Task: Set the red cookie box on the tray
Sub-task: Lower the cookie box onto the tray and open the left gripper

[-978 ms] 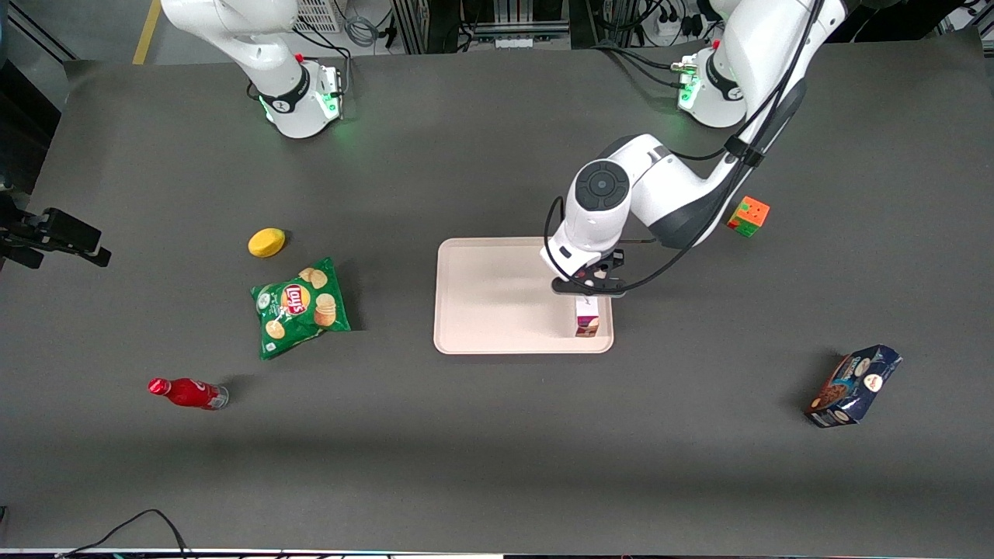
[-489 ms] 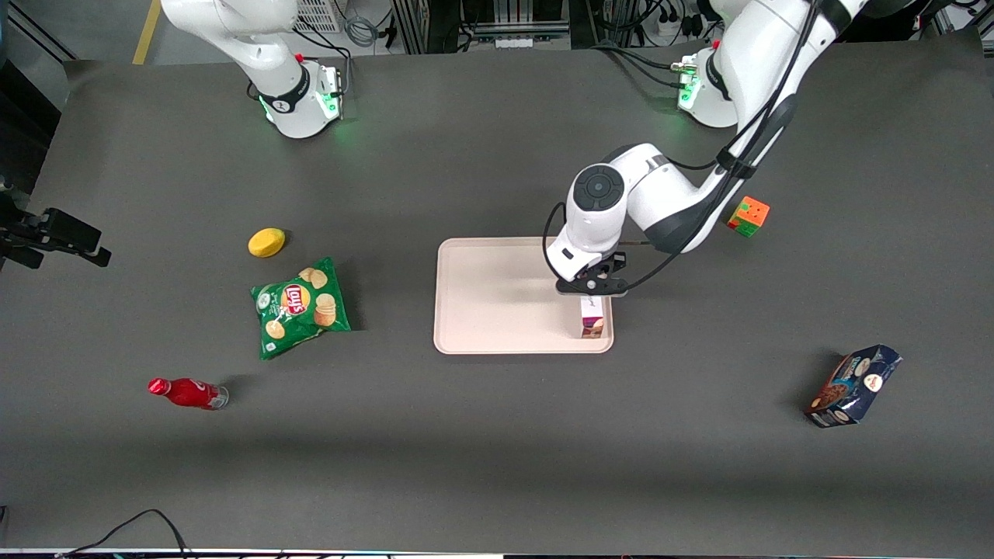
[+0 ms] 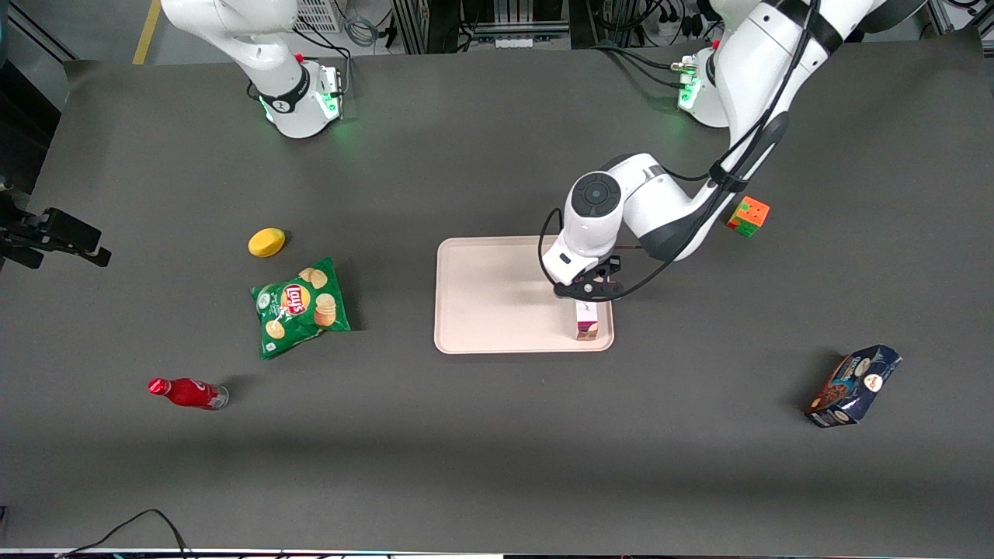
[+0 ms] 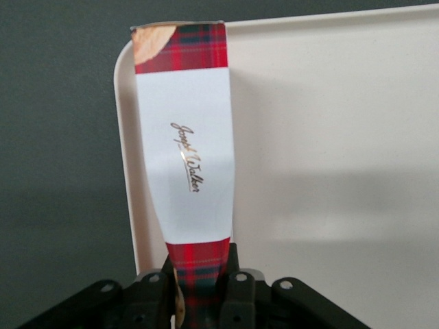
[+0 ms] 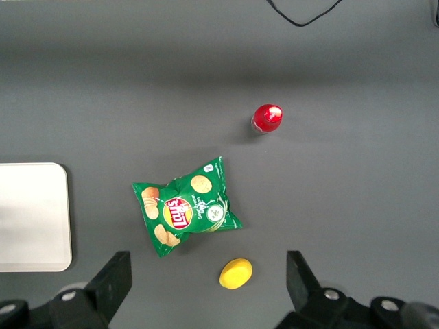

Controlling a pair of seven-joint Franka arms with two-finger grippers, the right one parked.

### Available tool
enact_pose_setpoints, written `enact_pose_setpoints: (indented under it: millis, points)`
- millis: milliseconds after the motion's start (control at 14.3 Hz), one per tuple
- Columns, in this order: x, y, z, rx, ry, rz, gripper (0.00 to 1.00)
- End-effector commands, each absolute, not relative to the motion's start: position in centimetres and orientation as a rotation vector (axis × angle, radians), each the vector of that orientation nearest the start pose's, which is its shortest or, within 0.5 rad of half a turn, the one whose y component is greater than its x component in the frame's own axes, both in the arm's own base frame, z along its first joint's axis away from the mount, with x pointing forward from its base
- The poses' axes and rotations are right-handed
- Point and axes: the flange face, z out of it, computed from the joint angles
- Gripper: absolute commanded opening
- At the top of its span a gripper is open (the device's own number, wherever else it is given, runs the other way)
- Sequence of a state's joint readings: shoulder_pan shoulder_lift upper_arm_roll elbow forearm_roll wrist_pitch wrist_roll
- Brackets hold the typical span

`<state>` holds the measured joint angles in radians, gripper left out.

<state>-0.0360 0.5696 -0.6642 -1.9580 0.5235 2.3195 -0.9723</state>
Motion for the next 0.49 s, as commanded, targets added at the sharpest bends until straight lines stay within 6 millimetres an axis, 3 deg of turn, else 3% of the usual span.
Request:
enact_pose_setpoints:
  millis: [0, 140, 210, 419]
  points:
    - [47.9, -37.6, 23.2, -3.098, 0.027, -0.018, 0.4]
    - [48.3, -37.3, 23.0, -3.099, 0.017, -0.017, 0.64]
    - [48.5, -37.2, 23.1, -3.1, 0.013, -0.019, 0.99]
    - [48.9, -37.1, 23.3, -3.102, 0.013, -0.027, 1.0]
